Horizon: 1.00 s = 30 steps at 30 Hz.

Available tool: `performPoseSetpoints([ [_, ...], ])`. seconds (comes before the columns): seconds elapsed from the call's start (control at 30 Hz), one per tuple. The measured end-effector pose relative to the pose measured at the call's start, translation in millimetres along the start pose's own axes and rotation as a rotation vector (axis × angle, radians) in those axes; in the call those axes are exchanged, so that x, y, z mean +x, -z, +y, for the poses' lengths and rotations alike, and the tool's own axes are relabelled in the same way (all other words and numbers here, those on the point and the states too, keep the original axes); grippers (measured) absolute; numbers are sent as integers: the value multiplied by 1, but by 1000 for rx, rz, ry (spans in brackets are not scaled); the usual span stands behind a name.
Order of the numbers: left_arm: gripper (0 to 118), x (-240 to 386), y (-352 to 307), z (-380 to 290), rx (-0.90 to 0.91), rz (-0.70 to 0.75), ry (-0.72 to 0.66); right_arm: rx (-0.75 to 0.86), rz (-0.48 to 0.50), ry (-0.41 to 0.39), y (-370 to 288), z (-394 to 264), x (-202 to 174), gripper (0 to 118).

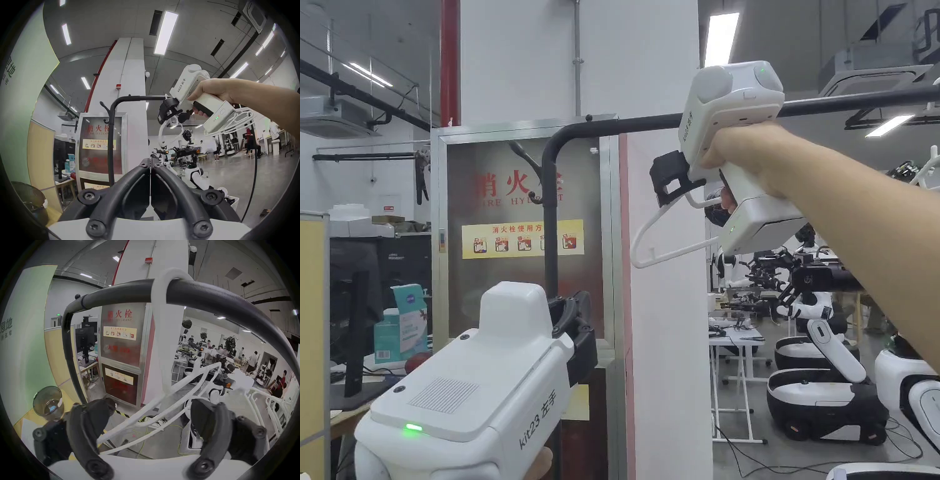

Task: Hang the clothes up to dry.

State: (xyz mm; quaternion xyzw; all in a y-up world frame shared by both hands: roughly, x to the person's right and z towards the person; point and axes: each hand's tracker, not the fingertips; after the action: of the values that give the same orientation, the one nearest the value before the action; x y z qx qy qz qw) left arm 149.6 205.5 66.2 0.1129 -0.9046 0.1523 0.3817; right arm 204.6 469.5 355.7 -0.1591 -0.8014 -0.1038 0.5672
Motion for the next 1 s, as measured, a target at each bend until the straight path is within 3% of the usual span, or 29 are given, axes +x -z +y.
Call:
performPoseSetpoints([
  [0.1,0,1,-2,-1,-9,-5,6,-1,22,-13,5,4,16,59],
  [0.13,0,1,-3,-2,-14,-7,11,-26,-8,1,1,4,5,54],
  [0.2,0,3,-7,-2,-16,-8,21,70,-4,-31,0,8,15,49],
  [0.27,0,3,-11,-3,-13,-3,29,51,25,37,-1,6,18,43],
  [0.33,0,2,-14,-4,-11,1,31,-40,109,113,1,2,26,42],
  [0.37,0,2,-15,-4,-13,1,28,49,87,51,-1,7,30,42],
  [0.63,0,-4,-20,-9,-21,4,8,-9,61,42,-5,-6,29,42],
  [0.73,0,-6,-20,-13,-29,13,2,-45,57,4,8,-3,24,41],
  [0.9,0,-9,-20,-19,-43,15,-1,-42,64,-1,11,-2,27,27],
  [1.0,0,-10,-19,-21,-50,2,-14,-10,32,24,17,8,34,26],
])
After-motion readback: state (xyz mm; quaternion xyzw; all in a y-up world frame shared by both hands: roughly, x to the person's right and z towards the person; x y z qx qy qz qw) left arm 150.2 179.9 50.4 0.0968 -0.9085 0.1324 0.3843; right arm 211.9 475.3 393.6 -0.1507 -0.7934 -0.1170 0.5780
